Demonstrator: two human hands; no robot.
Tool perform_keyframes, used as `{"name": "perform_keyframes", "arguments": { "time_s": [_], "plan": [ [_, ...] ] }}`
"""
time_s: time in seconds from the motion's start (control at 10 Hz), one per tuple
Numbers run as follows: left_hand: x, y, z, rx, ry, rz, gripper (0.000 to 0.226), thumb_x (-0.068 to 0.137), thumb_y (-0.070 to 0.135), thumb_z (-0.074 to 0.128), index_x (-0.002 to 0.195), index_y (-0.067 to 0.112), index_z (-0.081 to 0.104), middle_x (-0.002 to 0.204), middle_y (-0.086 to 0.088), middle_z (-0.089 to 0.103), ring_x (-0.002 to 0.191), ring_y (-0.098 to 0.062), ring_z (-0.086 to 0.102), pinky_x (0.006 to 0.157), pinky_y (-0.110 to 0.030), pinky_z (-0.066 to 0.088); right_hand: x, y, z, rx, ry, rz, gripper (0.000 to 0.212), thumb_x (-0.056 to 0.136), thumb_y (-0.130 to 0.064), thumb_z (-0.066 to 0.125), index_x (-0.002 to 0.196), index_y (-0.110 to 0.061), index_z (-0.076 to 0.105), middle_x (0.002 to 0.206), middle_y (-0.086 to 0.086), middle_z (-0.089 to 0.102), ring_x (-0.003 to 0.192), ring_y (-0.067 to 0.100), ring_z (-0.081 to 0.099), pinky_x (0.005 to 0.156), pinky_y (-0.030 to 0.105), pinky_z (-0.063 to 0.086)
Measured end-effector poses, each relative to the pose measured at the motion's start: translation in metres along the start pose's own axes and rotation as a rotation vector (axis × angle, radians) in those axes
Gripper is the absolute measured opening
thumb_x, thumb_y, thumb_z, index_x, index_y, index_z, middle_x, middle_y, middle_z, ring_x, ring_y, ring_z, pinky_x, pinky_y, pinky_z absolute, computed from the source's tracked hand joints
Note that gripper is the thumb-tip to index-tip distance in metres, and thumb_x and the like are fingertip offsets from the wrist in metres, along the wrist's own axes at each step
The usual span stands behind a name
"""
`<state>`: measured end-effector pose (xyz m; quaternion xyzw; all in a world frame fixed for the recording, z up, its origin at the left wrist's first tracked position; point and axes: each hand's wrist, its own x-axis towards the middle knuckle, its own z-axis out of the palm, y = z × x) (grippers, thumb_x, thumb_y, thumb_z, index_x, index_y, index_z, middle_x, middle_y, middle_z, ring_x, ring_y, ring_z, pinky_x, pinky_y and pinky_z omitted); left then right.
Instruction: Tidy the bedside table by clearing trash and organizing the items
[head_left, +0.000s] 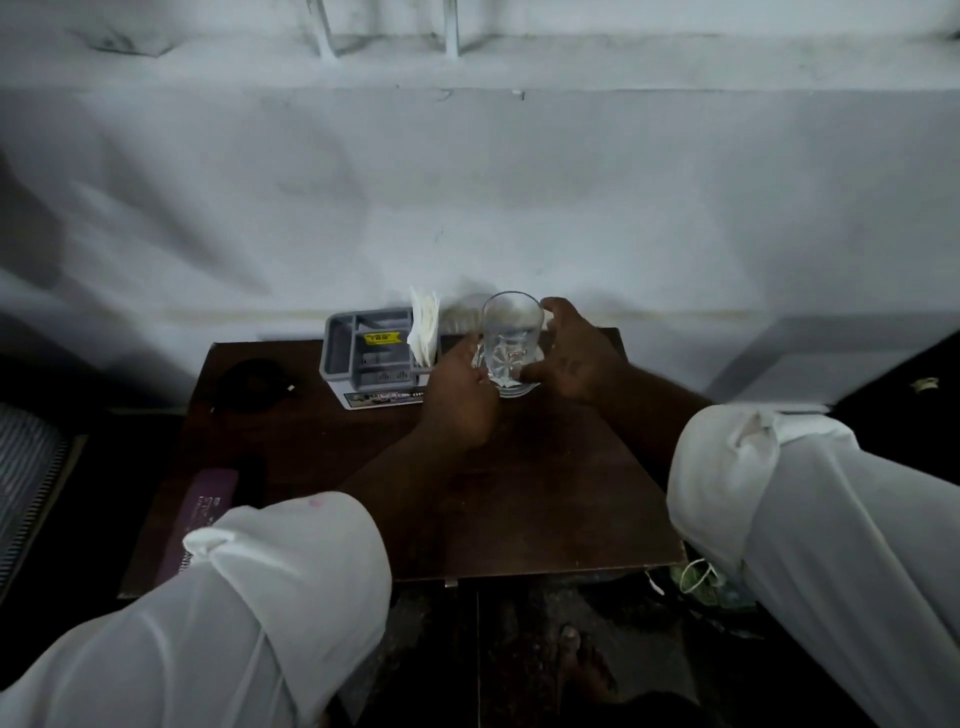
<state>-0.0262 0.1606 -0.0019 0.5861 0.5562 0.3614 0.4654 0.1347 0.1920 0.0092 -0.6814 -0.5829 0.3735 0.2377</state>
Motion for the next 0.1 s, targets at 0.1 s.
{"name": "perform_keyframes", "arguments": {
  "time_s": [0.1],
  "plan": [
    [-0.0152,0.0091,-0.0057,-0.006,0.012,0.052,0.04,0.086,0.005,0.063,0.117,0.03,0.064,0.107,0.019,0.073,0.091,0.003,0.07,0.081,-0.018,0.056,-0.0143,-0.0067,-0.0063,-0.061,0.033,0.002,0.109,0.065,-0.018,0.092,0.152,-0.011,0.028,0.148,0.015,0.048,0.134,0.031,0.049,0.11,0.04,0.043]
  ]
}}
